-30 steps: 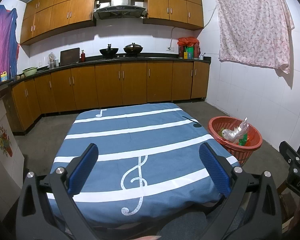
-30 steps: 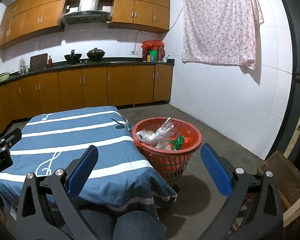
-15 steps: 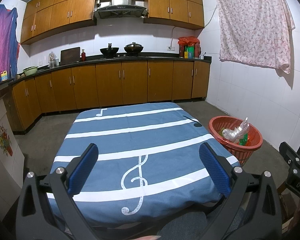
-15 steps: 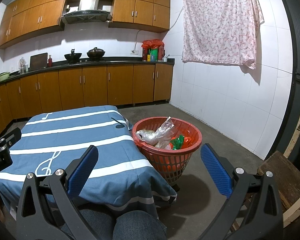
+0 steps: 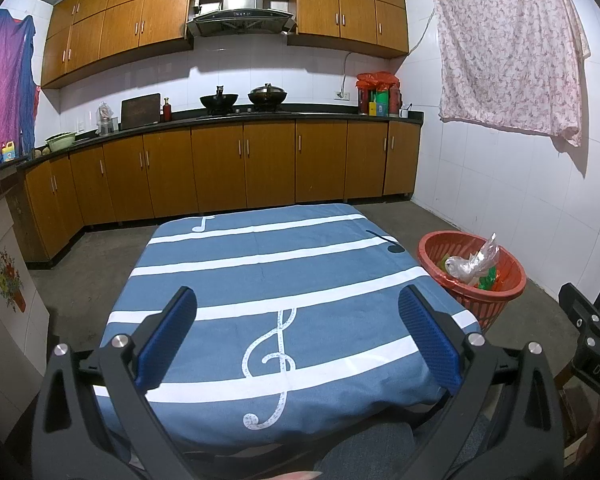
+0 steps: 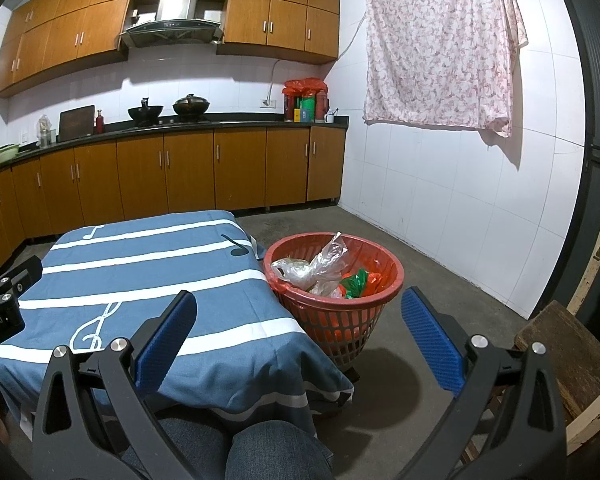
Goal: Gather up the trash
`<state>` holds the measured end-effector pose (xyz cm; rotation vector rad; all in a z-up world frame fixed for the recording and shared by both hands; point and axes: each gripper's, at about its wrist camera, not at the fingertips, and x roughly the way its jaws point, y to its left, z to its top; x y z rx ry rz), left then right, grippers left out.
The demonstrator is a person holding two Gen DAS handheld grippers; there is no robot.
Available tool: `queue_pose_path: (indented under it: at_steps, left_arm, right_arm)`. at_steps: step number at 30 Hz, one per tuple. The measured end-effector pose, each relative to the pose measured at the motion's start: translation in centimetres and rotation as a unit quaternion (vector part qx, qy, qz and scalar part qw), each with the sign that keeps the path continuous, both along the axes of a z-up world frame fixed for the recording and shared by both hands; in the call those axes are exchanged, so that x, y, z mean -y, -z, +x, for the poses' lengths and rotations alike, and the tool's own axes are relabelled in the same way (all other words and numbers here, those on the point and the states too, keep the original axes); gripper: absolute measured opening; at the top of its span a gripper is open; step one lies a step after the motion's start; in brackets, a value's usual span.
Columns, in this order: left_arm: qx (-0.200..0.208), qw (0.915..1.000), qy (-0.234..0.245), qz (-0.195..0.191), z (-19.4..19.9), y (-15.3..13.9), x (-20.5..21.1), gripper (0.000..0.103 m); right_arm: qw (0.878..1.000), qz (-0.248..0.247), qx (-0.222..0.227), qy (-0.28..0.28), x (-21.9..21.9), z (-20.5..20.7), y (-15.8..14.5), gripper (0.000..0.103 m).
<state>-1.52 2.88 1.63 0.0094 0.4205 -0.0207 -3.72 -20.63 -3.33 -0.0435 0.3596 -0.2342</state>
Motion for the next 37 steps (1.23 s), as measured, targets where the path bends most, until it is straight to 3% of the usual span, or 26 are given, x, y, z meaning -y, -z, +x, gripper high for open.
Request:
queue_pose_path:
  at_steps: [37]
  left_arm:
    - [-0.010,0.9999,-0.012,-0.004,-0.54,0.37,0.06,0.099]
  right_arm:
    - [1.000,0.000,-0.002,-0.001,0.30,0.00,-0.26,0.101]
